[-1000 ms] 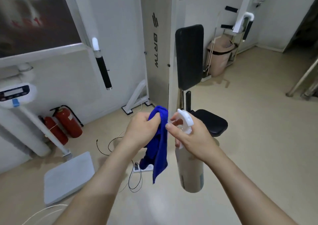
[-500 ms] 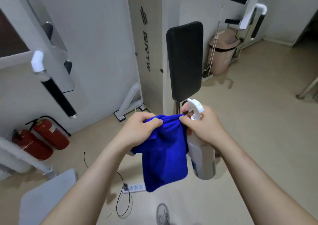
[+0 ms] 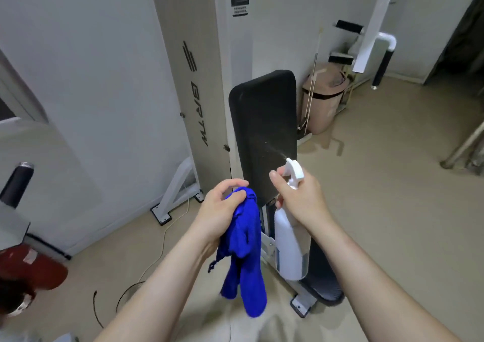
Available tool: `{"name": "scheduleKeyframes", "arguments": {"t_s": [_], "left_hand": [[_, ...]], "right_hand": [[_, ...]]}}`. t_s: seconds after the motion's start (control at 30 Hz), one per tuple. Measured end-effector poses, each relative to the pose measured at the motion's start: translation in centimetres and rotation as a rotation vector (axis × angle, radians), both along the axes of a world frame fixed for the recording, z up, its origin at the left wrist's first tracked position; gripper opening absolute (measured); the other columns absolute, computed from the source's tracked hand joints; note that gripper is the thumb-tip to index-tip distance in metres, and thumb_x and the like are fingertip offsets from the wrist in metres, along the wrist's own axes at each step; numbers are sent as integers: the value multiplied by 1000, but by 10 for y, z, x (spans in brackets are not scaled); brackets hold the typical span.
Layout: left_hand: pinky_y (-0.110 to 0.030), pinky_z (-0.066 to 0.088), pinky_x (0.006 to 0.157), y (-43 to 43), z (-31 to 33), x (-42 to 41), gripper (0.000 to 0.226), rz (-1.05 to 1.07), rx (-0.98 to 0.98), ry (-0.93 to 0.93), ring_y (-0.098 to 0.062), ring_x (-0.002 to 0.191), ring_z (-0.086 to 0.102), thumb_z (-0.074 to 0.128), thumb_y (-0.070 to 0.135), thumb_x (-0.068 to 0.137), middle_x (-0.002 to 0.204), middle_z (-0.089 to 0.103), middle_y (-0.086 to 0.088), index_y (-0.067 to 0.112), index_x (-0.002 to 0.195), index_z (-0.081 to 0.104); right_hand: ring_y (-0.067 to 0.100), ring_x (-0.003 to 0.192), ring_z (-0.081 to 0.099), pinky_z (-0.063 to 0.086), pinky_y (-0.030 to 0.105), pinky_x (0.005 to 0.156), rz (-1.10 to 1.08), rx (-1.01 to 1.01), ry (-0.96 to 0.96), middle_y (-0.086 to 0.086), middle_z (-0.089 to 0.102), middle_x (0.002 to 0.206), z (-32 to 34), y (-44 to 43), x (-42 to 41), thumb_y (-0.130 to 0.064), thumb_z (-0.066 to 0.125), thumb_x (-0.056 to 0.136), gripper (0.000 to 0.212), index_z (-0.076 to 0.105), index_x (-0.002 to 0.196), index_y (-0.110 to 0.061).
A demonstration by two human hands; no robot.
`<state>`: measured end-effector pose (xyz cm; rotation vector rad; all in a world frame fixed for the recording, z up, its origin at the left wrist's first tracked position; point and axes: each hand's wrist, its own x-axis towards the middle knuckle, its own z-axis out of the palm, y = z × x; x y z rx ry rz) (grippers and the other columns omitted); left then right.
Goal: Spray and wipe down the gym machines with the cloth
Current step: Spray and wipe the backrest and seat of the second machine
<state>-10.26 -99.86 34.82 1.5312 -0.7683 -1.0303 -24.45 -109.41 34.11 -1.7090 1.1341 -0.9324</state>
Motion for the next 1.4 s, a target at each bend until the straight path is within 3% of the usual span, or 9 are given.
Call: {"name": "scheduleKeyframes", "arguments": {"t_s": [0.13,0.23,0.6,0.7,0.83,0.9,1.03,1.2,1.4], "left_hand": [[-36,55,76,-51,-6,2,29,22,-7,-13,-21,83,67,50,13,97,101,70,2,35,98,70],[-43,57,84,-94,-8,1,28,74,-3,4,-28,90,69,51,14,97,102,72,-1,35,101,69],[-39,54,76,-187,-2,4,14,468,-22,268,-28,83,66,60,18,93,91,70,-16,7,102,61],[-44,53,87,-191,1,12,28,445,-131,500,-35,99,66,57,24,92,106,69,-20,2,110,63],[-35,54,77,-191,25,34,19,424,-472,795,-24,72,64,38,8,83,80,63,-11,6,87,57],[-37,54,79,-196,43,50,41,371,-596,762,-26,75,65,31,-4,67,85,67,-13,6,100,53],[-31,53,64,-222,69,68,58,246,-514,159,-22,86,64,37,-23,76,113,69,-9,14,118,53],[-43,39,101,-274,25,94,79,64,1,-1652,-25,131,38,75,43,75,142,48,0,30,143,39],[-49,43,92,-328,8,104,79,111,13,-1971,-39,110,52,59,57,82,130,52,-20,16,146,36]], "right_hand": [[11,48,62,45,13,52,38,-8,2,0,59,65,1,-59,22,-35,63,92,19,59,91,-16],[18,59,63,52,27,63,108,-126,45,-5,62,78,-1,-106,37,-34,64,91,12,56,87,-26],[23,57,58,49,38,59,350,-205,66,3,56,58,15,-208,58,-34,63,92,36,50,65,-14],[23,53,61,51,36,59,439,-131,52,9,60,63,18,-217,64,-31,61,94,31,53,74,-9],[30,54,61,45,26,50,394,-64,40,6,54,59,15,-221,68,-30,61,94,33,50,69,-10],[20,49,60,45,19,48,353,-17,28,3,55,58,15,-222,67,-30,61,94,33,51,69,-11],[4,42,54,45,14,49,300,66,7,4,57,53,19,-222,66,-36,60,94,35,53,72,-9],[7,43,53,45,13,53,228,87,-49,4,56,48,14,-225,61,-36,59,94,35,51,71,-11],[8,42,49,42,15,50,173,91,-41,8,56,47,5,-244,53,-35,57,94,35,51,75,-6]]}}
